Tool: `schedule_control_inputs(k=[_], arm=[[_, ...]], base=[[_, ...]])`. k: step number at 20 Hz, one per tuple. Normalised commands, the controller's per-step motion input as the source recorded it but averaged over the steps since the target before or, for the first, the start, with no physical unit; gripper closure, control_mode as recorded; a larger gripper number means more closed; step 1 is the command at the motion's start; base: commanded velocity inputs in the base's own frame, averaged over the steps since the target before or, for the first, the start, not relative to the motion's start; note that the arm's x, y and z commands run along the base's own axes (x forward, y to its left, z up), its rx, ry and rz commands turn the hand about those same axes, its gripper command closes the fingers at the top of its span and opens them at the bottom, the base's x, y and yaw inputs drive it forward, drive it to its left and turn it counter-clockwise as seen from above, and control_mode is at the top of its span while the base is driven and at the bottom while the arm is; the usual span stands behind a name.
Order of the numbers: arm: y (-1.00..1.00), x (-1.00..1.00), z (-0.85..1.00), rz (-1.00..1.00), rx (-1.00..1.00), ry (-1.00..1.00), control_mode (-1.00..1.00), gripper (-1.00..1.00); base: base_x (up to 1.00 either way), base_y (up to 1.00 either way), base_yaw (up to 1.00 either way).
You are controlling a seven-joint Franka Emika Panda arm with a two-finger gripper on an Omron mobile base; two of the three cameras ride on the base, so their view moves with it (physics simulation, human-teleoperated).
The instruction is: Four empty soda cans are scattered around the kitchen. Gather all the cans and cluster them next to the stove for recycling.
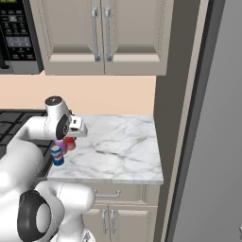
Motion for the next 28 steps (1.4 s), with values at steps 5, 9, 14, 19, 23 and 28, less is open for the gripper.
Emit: schedule_control_inputs(k=[5,9,14,19,23,28], arm=[[0.00,0.38,-0.08,0.04,0.00,0.00,-1.00,1.00],[0.04,0.18,-0.02,0.03,0.00,0.00,-1.00,1.00],[0.06,0.00,-0.10,0.03,0.00,0.00,-1.00,1.00],[0.04,0.00,-0.30,0.03,0.00,0.00,-1.00,1.00],[0.00,0.00,-0.32,0.04,0.00,0.00,-1.00,1.00],[0.00,0.00,-0.30,0.03,0.00,0.00,-1.00,1.00]], base=[[0.00,0.00,0.00],[0.00,0.00,0.00],[0.00,0.00,0.00],[0.00,0.00,0.00],[0.00,0.00,0.00],[0.00,0.00,0.00]])
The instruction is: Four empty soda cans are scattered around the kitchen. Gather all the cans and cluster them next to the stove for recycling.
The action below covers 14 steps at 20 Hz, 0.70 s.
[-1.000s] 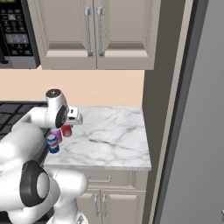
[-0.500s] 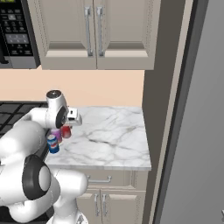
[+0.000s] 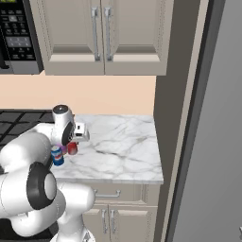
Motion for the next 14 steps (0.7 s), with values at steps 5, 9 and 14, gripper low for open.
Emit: schedule_control_inputs(k=[5,9,14], arm=[[0.00,0.05,-0.11,0.01,-0.01,0.00,-1.00,1.00],[0.00,0.12,-0.12,0.00,-0.03,0.00,-1.00,1.00],[0.00,0.09,-0.17,0.00,-0.02,-0.02,-1.00,1.00]], base=[[0.00,0.00,0.00],[0.00,0.00,0.00],[0.00,0.00,0.00]])
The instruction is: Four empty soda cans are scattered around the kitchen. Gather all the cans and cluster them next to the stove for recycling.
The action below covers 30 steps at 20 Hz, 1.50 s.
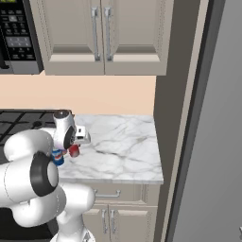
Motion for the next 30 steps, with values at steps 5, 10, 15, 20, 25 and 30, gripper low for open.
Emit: schedule_control_inputs(k=[5,10,15,20,25,30], arm=[[0.00,0.00,-0.16,0.00,0.00,0.00,-1.00,1.00],[0.00,0.00,-0.24,0.00,0.00,0.00,-1.00,1.00],[0.00,-0.03,-0.08,0.00,0.00,0.00,-1.00,1.00],[-0.03,-0.24,0.00,-0.01,0.00,0.00,-1.00,1.00],[-0.24,-0.02,0.00,-0.04,0.00,0.00,-1.00,1.00],[-0.38,0.51,0.00,-0.04,0.00,0.00,-1.00,1.00]], base=[[0.00,0.00,0.00],[0.00,0.00,0.00],[0.00,0.00,0.00],[0.00,0.00,0.00],[0.00,0.00,0.00],[0.00,0.00,0.00]])
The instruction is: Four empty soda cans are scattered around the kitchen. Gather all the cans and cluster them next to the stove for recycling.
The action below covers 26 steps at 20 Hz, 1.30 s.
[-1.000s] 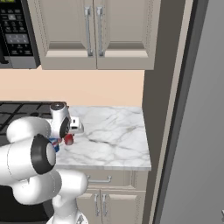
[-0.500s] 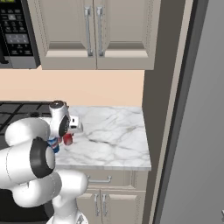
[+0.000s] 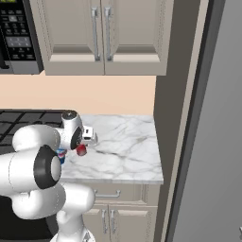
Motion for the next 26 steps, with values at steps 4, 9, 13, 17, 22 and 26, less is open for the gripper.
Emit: schedule_control_inputs(k=[4,9,13,17,22,26], arm=[[-0.04,0.16,0.00,-0.01,0.00,0.00,-1.00,1.00],[0.16,-0.32,0.00,0.00,0.00,-0.01,-1.00,1.00],[0.12,-0.17,0.00,0.00,0.00,-0.03,-1.00,1.00],[0.04,0.00,0.00,0.00,0.00,0.00,-1.00,1.00],[0.00,0.00,0.01,0.00,0.00,0.00,-1.00,1.00],[0.08,-0.12,0.01,0.00,0.00,0.00,-1.00,1.00]], base=[[0.00,0.00,0.00],[0.00,0.00,0.00],[0.00,0.00,0.00],[0.00,0.00,0.00],[0.00,0.00,0.00],[0.00,0.00,0.00]])
